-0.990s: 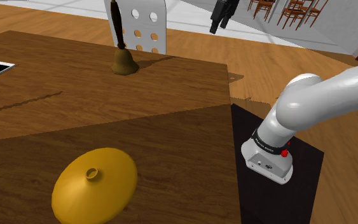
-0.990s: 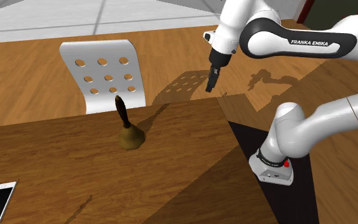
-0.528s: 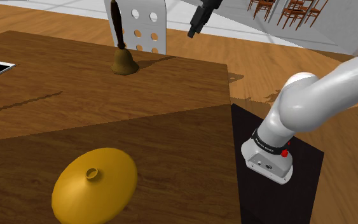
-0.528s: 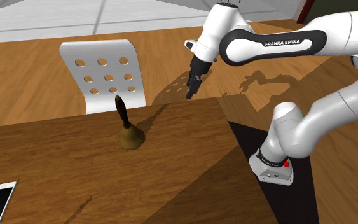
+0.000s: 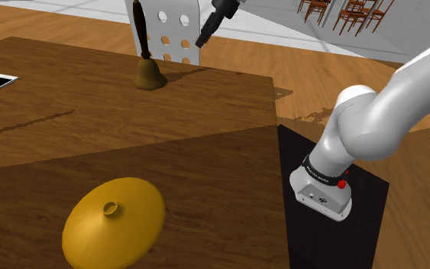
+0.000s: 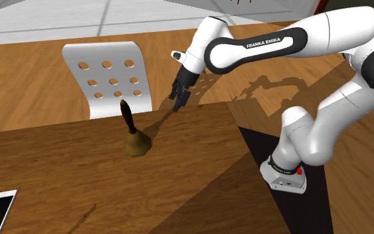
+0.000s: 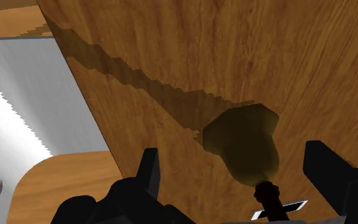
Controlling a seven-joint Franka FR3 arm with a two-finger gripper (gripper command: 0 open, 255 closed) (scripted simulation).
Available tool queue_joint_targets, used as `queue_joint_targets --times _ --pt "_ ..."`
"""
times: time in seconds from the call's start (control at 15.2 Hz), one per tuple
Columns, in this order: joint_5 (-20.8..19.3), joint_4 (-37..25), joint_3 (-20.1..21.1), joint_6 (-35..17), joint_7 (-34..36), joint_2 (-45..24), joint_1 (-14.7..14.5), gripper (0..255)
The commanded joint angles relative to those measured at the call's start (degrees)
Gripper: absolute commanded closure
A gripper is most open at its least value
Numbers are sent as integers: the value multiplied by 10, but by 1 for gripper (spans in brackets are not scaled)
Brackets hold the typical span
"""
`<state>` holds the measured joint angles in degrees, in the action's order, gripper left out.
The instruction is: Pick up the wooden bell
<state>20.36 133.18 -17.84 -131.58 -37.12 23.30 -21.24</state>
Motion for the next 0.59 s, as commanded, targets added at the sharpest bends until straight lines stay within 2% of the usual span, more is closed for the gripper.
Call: queue_joint_targets --times 0.0,0.26,0.53 --pt "49 -19 -20 -21 -58 -31 -33 0" --pt "157 -67 -54 -38 -175 -93 -92 0" --pt "269 -125 -75 -26 -290 -155 -133 0"
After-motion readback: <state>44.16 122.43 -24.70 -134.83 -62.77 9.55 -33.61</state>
